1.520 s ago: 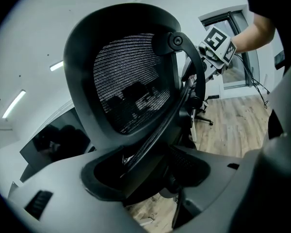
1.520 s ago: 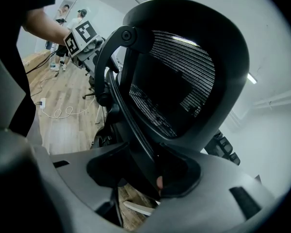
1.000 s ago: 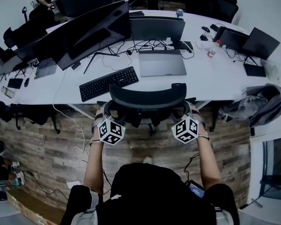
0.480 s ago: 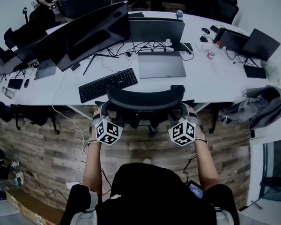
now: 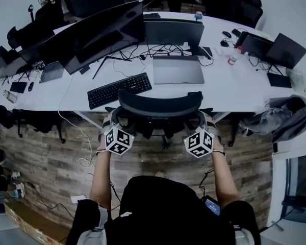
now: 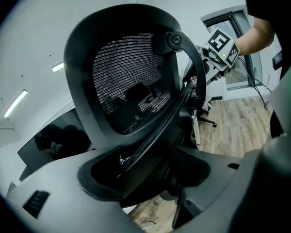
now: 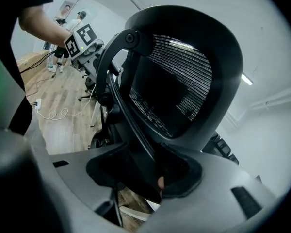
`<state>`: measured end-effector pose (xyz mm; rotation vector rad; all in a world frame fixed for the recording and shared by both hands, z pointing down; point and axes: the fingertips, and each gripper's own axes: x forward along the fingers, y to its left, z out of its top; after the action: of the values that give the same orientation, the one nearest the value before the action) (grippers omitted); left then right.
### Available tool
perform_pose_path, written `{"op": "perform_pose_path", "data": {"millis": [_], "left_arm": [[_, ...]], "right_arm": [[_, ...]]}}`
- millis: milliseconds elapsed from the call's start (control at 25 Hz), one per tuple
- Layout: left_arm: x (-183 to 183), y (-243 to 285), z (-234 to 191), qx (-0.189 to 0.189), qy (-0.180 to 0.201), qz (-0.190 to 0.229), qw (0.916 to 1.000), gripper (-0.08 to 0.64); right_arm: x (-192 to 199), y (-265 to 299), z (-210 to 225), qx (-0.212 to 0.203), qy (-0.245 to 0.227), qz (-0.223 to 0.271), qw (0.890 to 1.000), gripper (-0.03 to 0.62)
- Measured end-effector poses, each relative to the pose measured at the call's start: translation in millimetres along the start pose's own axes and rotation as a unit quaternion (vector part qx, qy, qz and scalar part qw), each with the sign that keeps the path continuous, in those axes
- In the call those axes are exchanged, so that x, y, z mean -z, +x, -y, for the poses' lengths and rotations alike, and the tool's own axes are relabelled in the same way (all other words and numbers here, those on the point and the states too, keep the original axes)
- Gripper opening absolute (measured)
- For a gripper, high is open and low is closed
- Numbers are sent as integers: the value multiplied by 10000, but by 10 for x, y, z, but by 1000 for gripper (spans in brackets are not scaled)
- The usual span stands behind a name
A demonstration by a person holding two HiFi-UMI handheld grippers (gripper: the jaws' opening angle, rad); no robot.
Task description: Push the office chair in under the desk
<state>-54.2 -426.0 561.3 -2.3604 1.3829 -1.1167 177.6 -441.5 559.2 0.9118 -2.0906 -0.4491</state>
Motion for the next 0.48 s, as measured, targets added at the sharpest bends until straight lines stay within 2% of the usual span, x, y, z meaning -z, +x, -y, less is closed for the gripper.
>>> {"op": "perform_pose_path", "data": {"millis": [480], "left_arm": [[13, -41, 23, 33, 30, 45, 10000, 302]], "right_arm": [[9, -17, -43, 207, 74, -260, 9994, 209]]}}
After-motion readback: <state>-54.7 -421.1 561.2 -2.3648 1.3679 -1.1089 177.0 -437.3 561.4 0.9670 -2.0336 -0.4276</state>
